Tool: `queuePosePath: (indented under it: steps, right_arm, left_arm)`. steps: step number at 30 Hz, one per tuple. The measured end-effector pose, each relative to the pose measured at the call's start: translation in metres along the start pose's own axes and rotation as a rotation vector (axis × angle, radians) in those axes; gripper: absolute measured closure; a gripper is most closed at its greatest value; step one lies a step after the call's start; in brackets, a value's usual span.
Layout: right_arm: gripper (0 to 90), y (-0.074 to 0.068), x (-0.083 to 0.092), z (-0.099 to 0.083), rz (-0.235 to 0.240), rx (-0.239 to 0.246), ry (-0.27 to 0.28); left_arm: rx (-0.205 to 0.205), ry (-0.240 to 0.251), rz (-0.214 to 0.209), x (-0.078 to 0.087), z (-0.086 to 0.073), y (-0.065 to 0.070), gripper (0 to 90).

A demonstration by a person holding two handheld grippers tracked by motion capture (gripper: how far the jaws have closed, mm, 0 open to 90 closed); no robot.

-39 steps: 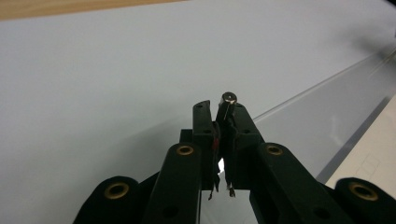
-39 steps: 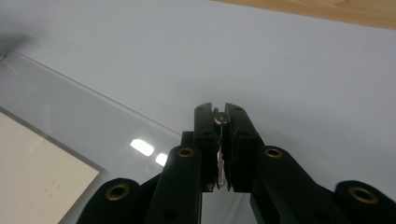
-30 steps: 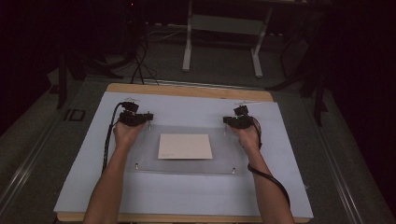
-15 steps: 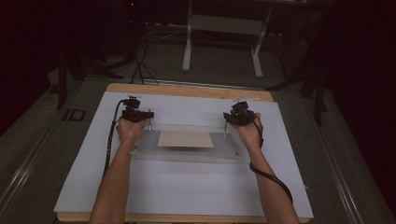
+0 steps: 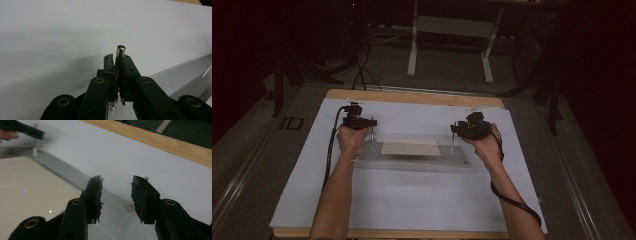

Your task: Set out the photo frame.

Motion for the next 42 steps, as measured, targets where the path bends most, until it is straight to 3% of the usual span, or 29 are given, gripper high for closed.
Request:
queuePosePath:
  steps: [6, 15, 21, 22, 29, 42]
  right_arm:
    - [63.5, -0.025, 0.019, 0.008, 0.067, 0.032, 0.025]
    - [88.4, -0.066, 0.053, 0.021, 0.129, 0.139, 0.057]
    - [89.8, -0.086, 0.067, 0.023, 0.157, 0.193, 0.071]
    - [89.9, -0.095, 0.073, 0.023, 0.176, 0.202, 0.081]
    - [89.9, -0.111, 0.082, 0.02, 0.22, 0.198, 0.108]
    - [89.8, -0.149, 0.098, 0.014, 0.294, 0.236, 0.157]
  left_arm:
    - [0.004, -0.005, 0.004, 0.0, 0.0, 0.0, 85.4]
    - [0.015, -0.017, 0.002, -0.001, 0.001, 0.0, 85.3]
    - [0.034, -0.023, 0.002, -0.002, 0.002, -0.001, 85.3]
    - [0.038, -0.024, 0.002, -0.002, 0.002, -0.001, 85.1]
    - [0.037, -0.026, -0.001, -0.002, 0.002, -0.001, 85.0]
    - [0.05, -0.031, -0.009, -0.003, 0.003, -0.001, 84.8]
Point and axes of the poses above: each handheld gripper's, and its own axes: x roughly backward along the jaws, z roughly out of its top, y roughly to its right, the point moved 9 cm from there along -x, roughly forward along the jaws, and after that the axes turned 10 degrees about x, right-handed, at the moved point
